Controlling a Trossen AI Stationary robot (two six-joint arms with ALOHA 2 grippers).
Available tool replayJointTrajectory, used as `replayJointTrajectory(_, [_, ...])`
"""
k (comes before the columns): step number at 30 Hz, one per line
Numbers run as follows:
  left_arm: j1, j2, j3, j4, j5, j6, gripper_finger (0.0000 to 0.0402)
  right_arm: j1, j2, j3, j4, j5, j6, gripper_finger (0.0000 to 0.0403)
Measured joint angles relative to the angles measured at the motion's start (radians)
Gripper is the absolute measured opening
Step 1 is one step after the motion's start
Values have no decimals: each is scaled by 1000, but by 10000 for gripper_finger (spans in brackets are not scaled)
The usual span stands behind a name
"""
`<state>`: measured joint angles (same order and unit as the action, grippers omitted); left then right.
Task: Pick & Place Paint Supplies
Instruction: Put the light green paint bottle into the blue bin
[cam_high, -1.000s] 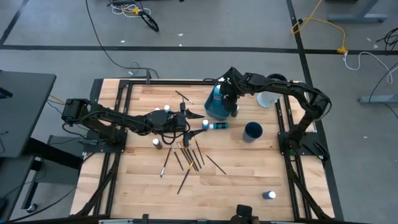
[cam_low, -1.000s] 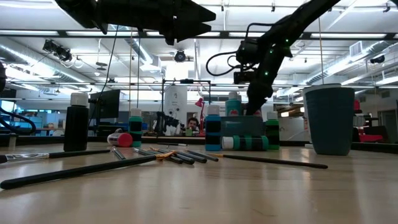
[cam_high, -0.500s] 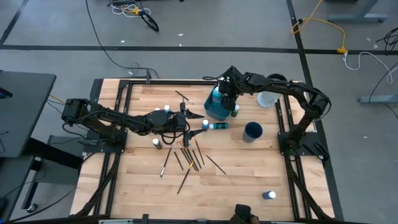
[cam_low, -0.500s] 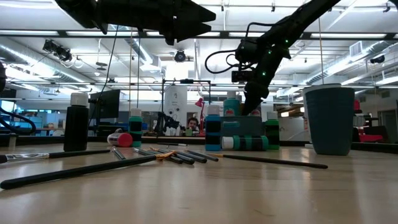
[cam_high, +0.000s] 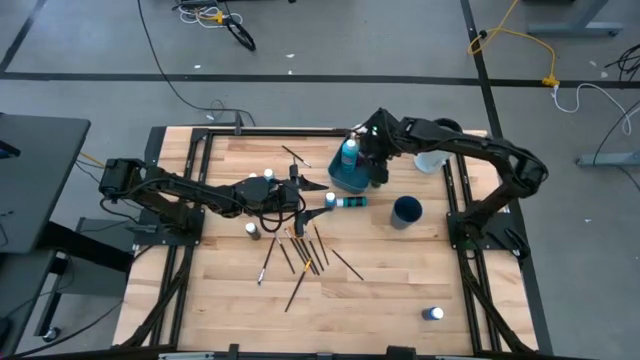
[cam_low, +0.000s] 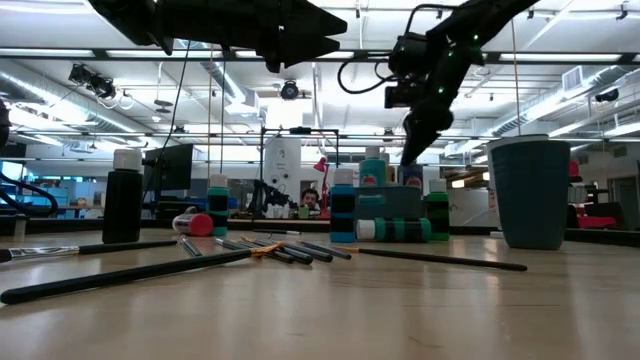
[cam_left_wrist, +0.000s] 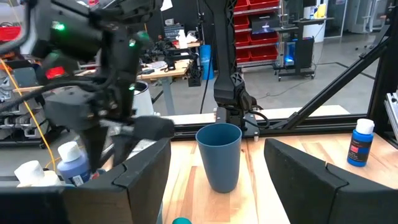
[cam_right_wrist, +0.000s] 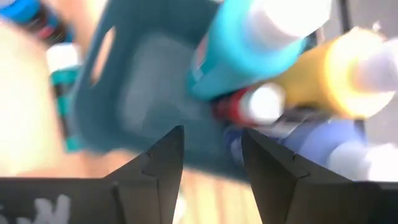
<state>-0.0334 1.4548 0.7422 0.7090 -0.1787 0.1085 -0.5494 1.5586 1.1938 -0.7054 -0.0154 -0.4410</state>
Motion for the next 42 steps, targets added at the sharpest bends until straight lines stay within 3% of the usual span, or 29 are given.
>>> replayJointTrajectory(6, [0,0,0,0,0,-2,265,20,-9,-13,-134,-3,44,186])
replayJointTrajectory(12, [0,0,0,0,0,-7,265,20,-6,-77,-116,88,66,224])
replayJointTrajectory(21, [0,0,0,0,0,-8,265,17,-5,-113,-63,76,40,261])
replayJointTrajectory(26, [0,0,0,0,0,-8,265,6,-6,-114,-67,75,77,222])
replayJointTrajectory(33, [0,0,0,0,0,-8,265,-8,-6,-114,-75,62,67,117])
replayJointTrajectory(42, [0,0,0,0,0,0,265,-6,-58,-58,-139,94,43,110])
